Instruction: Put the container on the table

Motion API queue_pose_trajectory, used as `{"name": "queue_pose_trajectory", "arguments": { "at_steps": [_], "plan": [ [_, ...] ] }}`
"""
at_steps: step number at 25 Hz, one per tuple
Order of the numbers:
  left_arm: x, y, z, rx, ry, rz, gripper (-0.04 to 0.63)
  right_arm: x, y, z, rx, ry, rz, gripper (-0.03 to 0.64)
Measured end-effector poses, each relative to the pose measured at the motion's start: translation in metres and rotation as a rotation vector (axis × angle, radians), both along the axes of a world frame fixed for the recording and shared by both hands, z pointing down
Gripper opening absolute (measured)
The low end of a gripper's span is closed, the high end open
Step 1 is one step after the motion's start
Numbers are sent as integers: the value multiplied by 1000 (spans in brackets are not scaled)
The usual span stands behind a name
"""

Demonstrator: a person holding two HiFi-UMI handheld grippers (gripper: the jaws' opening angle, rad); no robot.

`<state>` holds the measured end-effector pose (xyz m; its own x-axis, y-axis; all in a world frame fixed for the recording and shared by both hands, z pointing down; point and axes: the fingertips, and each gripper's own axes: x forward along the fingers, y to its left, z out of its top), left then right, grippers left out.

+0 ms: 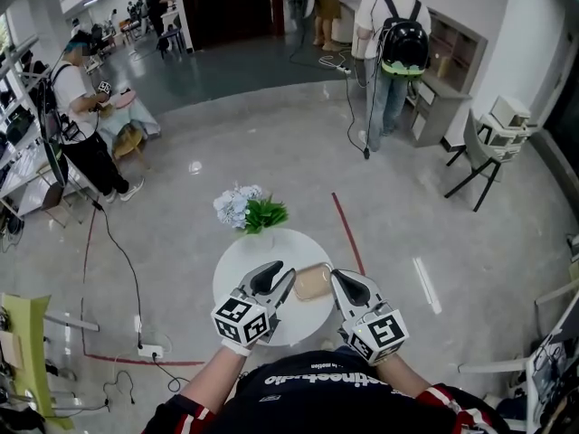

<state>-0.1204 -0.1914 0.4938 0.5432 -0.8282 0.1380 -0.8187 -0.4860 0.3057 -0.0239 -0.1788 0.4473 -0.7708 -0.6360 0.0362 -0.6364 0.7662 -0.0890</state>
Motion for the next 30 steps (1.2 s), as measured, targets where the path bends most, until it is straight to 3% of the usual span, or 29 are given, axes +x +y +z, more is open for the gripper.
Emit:
{"name": "queue_pose_trajectory", "arguments": {
  "at_steps": [12,20,30],
  "plan": [
    [-1,19,-43,187,-113,-50,149,-3,-2,-4,-2,-14,-1,15],
    [-3,28,-54,255,-164,-94,137,-8,-1,-1,-6,-8,-16,15],
    [2,31,-58,284,-169,-104,86,-11,0,-2,3,-2,-27,15]
  ]
}}
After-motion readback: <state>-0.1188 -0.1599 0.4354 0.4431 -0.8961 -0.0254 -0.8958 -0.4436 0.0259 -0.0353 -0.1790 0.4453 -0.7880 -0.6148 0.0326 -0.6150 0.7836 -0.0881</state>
